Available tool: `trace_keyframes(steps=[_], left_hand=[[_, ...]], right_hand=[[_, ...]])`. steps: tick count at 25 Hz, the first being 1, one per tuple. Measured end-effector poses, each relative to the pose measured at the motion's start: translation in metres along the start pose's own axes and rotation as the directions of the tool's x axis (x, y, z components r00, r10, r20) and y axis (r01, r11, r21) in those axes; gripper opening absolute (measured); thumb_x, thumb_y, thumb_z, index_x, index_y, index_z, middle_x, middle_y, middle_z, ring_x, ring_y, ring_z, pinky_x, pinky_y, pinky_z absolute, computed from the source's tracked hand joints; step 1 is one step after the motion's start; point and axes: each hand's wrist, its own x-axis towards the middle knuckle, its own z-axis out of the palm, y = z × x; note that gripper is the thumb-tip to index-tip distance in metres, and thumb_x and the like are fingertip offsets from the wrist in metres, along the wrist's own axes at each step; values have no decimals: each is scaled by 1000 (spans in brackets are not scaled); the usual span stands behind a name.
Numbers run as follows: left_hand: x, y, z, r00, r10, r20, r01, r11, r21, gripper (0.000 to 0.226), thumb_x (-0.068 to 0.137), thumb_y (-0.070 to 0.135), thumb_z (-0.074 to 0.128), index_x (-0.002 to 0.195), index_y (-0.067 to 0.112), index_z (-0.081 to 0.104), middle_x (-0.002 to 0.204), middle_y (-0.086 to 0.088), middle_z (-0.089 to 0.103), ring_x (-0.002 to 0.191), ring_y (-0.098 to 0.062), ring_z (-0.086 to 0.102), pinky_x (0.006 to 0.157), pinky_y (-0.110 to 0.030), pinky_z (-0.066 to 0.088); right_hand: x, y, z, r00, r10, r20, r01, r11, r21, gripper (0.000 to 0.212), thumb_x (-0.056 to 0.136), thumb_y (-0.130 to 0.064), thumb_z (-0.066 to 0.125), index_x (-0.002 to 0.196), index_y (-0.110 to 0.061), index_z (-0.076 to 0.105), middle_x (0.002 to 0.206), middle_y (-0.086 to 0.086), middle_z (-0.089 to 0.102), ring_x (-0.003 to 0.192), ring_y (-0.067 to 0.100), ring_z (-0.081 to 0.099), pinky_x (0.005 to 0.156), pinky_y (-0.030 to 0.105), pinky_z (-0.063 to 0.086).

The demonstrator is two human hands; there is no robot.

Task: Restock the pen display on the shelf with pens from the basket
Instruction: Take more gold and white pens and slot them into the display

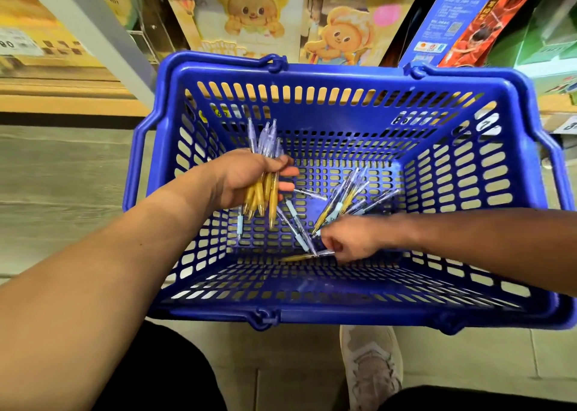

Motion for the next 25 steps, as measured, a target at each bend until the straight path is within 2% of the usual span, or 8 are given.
trace_keyframes(steps=[5, 9, 13, 17, 19, 21, 22, 25], left_hand=[[0, -3, 0, 1000, -29, 8, 28, 998, 48, 21, 102, 20, 56, 117, 12, 69, 110, -4, 78, 90, -18, 76, 86, -41, 61], [-1, -4, 2, 998, -47, 35, 44, 995, 85, 27, 103, 24, 55, 118, 6, 69, 107, -8, 78, 90, -20, 75, 73, -38, 64], [-4, -3, 3, 997, -7, 71, 0, 995, 99, 32, 96, 30, 63, 117, 6, 69, 109, -11, 78, 91, -19, 76, 73, -36, 64], [-5, -2, 5, 1000, 13, 2, -13, 992, 127, 11, 92, 16, 70, 100, 7, 69, 79, -5, 73, 66, -14, 70, 59, -29, 61], [-5, 0, 6, 999, 24, -44, -19, 994, 104, 4, 96, 13, 67, 95, 9, 66, 71, -2, 68, 59, -12, 66, 55, -28, 59], [-5, 2, 7, 997, 30, -64, -24, 996, 90, 7, 99, 14, 63, 94, 11, 67, 71, -2, 66, 59, -12, 63, 56, -28, 58], [-5, 3, 8, 997, 28, -71, -22, 996, 86, 9, 100, 15, 62, 94, 11, 68, 71, -2, 65, 59, -12, 63, 57, -29, 59], [-5, 3, 8, 997, 16, -77, -11, 997, 71, 12, 99, 18, 63, 92, 11, 70, 70, -2, 66, 59, -13, 63, 56, -28, 58]], right_hand=[[-12, 14, -74, 983, 10, -181, 93, 832, 547, 12, 93, -41, 63, 100, -39, 73, 84, -19, 73, 72, -3, 67, 68, 17, 54], [-9, 8, -114, 962, 70, -264, 216, 398, 892, 21, 96, -37, 67, 100, -18, 76, 86, -1, 73, 75, 8, 66, 66, 16, 55], [-1, -1, -120, 959, 160, -232, 201, 189, 961, 23, 94, -27, 71, 103, -5, 73, 87, 5, 76, 79, 10, 72, 70, 17, 58], [-1, 5, -115, 976, 87, -198, 207, -109, 972, 23, 97, -15, 65, 115, -1, 69, 109, 17, 75, 103, 23, 74, 82, 25, 60], [-2, 19, -109, 974, 171, -145, 145, 12, 989, 21, 99, -17, 63, 113, -3, 70, 107, 15, 76, 95, 18, 75, 77, 22, 60], [-1, 36, -97, 919, 378, -108, -93, 475, 875, 31, 100, -31, 62, 105, -2, 72, 95, 10, 75, 77, 12, 72, 79, 23, 59], [0, 43, -90, 879, 464, -109, -242, 631, 737, 39, 100, -38, 60, 101, -2, 73, 88, 8, 74, 72, 13, 69, 84, 26, 59], [0, 50, -67, 799, 601, -12, -480, 651, 588, 41, 98, -48, 59, 88, -9, 69, 79, 5, 73, 65, 16, 68, 83, 28, 60]])
